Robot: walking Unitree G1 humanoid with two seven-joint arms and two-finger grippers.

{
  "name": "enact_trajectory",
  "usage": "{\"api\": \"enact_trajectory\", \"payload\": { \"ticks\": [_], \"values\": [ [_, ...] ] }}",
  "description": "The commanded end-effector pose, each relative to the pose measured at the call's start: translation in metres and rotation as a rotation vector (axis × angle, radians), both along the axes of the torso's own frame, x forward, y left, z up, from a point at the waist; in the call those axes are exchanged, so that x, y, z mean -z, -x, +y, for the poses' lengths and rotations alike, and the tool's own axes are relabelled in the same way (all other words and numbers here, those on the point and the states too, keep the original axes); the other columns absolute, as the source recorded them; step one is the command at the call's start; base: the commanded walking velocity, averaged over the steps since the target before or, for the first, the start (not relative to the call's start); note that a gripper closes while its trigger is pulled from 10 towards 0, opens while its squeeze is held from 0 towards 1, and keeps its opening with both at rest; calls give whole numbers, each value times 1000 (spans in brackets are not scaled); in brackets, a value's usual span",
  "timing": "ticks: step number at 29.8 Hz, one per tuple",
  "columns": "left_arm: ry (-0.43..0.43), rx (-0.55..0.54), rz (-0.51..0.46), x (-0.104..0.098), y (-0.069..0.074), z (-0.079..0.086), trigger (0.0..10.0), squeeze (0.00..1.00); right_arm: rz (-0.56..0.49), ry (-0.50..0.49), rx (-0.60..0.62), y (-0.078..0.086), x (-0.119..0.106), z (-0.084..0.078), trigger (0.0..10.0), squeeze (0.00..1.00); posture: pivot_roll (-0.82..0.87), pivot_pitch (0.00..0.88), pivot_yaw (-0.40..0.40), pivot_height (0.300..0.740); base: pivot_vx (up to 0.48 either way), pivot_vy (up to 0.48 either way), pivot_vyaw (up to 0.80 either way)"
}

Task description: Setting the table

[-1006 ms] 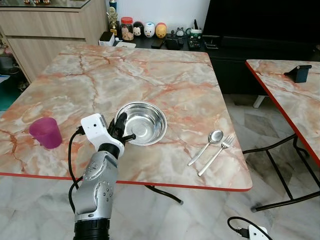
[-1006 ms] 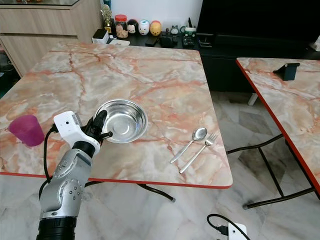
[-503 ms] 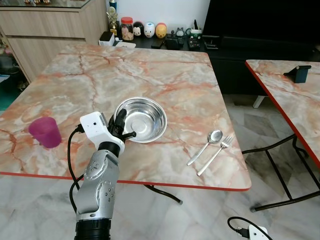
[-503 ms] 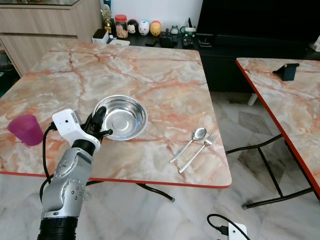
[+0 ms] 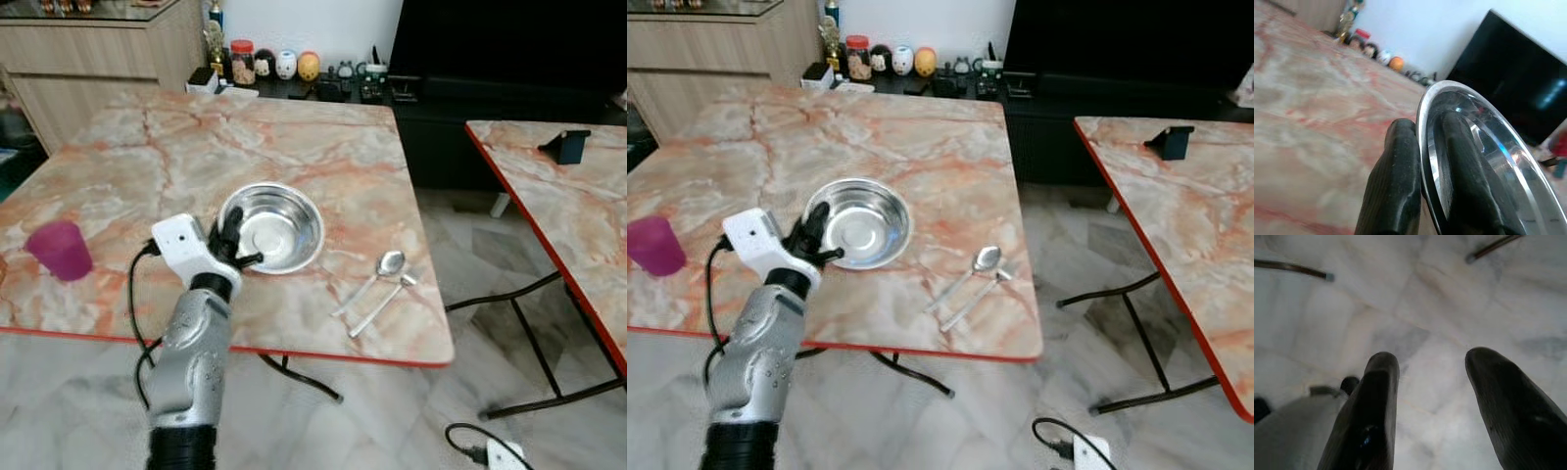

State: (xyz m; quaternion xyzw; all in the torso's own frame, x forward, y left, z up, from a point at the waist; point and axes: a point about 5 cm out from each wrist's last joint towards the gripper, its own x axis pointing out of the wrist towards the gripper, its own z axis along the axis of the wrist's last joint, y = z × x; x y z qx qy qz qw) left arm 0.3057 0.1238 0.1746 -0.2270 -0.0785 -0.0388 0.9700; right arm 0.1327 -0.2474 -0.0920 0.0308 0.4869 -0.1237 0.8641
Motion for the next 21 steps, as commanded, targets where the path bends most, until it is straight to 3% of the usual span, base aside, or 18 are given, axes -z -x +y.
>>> {"api": "enact_trajectory", "payload": {
  "ticks": [1, 4, 21],
  "values": [
    [-10, -13, -23, -4, -1, 4, 10000, 0, -10, -1, 6, -2, -1, 0, 10000, 0, 125, 0, -84, 740, 0, -322, -531],
    [-11, -12, -23, -4, -1, 3, 10000, 0, -9, -3, 4, -2, -1, 1, 10000, 0, 127, 0, -85, 740, 0, -322, -648],
    [-11, -8, -29, -5, -3, 2, 10000, 0, -14, -6, 0, -3, -1, 1, 10000, 0, 127, 0, -84, 740, 0, -326, 0]
  ]
}}
